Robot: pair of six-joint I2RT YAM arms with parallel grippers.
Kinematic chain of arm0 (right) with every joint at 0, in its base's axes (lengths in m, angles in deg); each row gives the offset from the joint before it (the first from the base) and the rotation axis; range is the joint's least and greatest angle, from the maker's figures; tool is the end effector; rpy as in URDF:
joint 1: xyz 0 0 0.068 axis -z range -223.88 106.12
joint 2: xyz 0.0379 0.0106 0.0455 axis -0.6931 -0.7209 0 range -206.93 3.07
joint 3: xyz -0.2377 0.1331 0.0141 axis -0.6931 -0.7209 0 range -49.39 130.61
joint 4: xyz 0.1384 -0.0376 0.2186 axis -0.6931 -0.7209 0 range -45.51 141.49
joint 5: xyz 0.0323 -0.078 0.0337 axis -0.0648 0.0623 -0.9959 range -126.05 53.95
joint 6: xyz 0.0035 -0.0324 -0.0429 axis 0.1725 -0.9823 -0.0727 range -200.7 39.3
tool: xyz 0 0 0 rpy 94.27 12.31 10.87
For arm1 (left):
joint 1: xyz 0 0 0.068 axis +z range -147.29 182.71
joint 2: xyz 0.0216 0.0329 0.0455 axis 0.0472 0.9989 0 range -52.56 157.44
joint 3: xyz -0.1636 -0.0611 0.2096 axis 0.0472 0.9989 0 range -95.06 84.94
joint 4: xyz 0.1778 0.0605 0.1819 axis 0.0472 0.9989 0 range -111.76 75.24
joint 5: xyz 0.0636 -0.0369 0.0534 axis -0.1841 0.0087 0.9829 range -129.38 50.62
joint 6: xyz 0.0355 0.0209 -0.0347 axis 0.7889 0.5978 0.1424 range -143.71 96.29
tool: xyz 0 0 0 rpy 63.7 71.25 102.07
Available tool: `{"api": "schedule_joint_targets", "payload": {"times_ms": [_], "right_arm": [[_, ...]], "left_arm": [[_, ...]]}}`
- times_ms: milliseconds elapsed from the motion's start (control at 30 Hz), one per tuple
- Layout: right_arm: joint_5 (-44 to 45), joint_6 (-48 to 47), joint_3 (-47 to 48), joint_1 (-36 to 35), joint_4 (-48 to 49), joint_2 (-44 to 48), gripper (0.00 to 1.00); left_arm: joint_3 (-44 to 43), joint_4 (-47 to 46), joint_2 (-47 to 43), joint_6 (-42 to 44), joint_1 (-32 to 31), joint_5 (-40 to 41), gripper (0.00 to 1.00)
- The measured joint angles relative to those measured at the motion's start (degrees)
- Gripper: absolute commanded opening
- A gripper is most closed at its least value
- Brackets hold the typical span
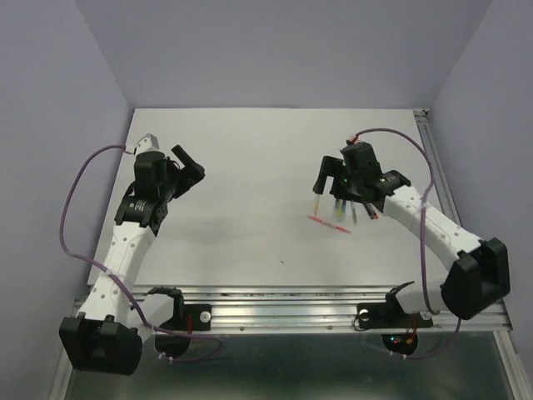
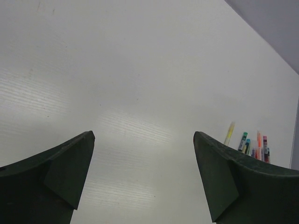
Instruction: Open the pen caps
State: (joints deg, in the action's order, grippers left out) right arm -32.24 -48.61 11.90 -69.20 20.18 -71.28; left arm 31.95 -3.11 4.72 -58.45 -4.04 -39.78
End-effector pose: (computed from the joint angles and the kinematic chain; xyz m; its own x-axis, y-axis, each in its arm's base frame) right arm 0.2534 0.1174 0.2942 -0.7393 0.2365 -0.6305 0.0106 0.9402 0.3404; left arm 0.2254 -0.0268 0.3344 -0.3887 -0.5279 -0.7552 -0.1187 0.8415 -0.5271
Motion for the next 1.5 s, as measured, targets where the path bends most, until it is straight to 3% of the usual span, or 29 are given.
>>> {"api": "schedule_joint_targets", "payload": {"times_ms": [200,333,600,900,1167,1333,1500], "right_arm": [[10.2,1.3,6.3,-2.2,-0.2,-15.4,0.96],[13.1,1.2,10.3,-2.5,0.8,-22.5,0.76],[16.2,1.2,15.1,-2.6,1.0,-32.6,0.56],[15.8,1.7,15.0,-2.6,2.7,-36.5,0.45],[15.3,1.6,15.7,-2.6,4.8,-38.7,0.23],[15.3,1.6,15.8,-2.6,5.4,-38.8,0.18],[15.3,1.5,15.8,-2.7,6.2,-38.9,0.01]], "left_arm": [[0.0,0.0,-2.0,0.0,0.0,1.3,0.99],[0.0,0.0,-3.2,0.0,0.0,2.1,0.99],[0.0,0.0,-2.6,0.0,0.0,2.3,0.99],[0.0,0.0,-2.5,0.0,0.0,2.6,0.99],[0.0,0.0,-2.5,0.0,0.0,2.9,0.99],[0.0,0.1,-2.5,0.0,0.0,3.0,0.99],[0.0,0.2,-2.5,0.0,0.0,3.1,0.99]]}}
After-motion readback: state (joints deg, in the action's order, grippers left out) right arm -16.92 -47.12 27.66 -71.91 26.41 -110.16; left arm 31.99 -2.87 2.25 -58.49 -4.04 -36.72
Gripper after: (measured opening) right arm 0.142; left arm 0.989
